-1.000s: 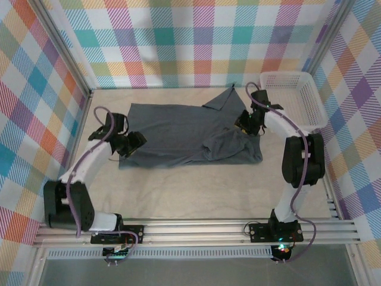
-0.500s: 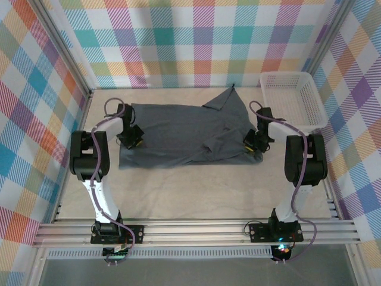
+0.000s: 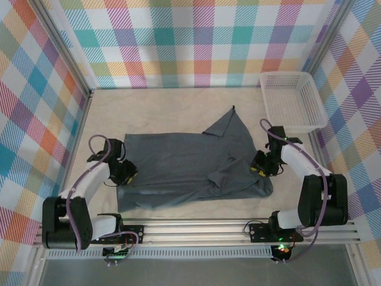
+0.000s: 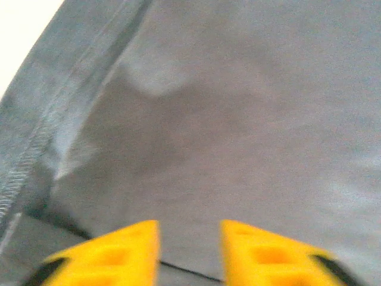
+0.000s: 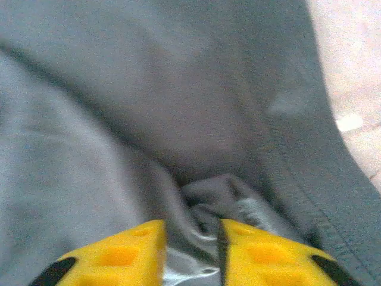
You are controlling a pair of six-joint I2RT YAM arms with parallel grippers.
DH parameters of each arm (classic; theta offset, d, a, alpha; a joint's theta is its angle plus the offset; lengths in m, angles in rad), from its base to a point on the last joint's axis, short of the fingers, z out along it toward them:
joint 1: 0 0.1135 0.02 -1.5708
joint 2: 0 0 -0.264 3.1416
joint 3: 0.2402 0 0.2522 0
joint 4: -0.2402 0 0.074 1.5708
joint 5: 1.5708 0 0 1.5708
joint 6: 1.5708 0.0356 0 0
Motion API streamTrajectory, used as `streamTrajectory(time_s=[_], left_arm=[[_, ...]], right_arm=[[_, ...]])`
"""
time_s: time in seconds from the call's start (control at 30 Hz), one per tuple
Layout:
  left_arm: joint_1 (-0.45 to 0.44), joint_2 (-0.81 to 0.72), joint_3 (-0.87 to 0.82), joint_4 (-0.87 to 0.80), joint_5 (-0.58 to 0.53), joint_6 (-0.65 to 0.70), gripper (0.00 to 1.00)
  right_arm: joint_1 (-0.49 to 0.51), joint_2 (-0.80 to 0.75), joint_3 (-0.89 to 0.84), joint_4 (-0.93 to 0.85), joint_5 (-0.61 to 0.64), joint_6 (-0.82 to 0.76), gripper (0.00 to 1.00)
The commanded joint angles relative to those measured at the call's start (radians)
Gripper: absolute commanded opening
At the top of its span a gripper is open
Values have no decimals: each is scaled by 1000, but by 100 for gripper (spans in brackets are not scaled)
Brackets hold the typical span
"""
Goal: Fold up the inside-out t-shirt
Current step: Move the T-shirt to the center of the table, then fold the T-shirt at the center of the table.
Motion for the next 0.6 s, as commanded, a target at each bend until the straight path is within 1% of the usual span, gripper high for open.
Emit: streamTrajectory(time_s=[0.0, 0.07, 0.17, 0.27, 0.33, 0.4, 0.47, 0.53, 0.57], left_arm=[[-6, 11, 132, 70, 54, 85, 56], [-7, 72, 221, 50, 57, 141, 61], [-9, 123, 316, 20, 21, 192, 62], [-7, 135, 363, -22, -35, 230, 64], [-7, 141, 390, -46, -61, 252, 66], [-5, 141, 404, -57, -71, 265, 71], [-3, 142, 408, -58, -65, 268, 75], [-1, 147, 411, -58, -57, 267, 77], [-1, 150, 411, -58, -56, 267, 78]], right_arm=[[41, 62, 209, 89, -23, -89, 39], [54, 188, 363, 89, 47, -152, 39], [64, 407, 597, 47, 183, -228, 40], [69, 585, 781, -7, 250, -275, 40], [71, 679, 865, -45, 260, -280, 40], [72, 756, 921, -75, 256, -277, 41], [76, 804, 946, -97, 224, -277, 42], [83, 836, 949, -100, 186, -282, 44], [84, 846, 947, -98, 167, -281, 43]])
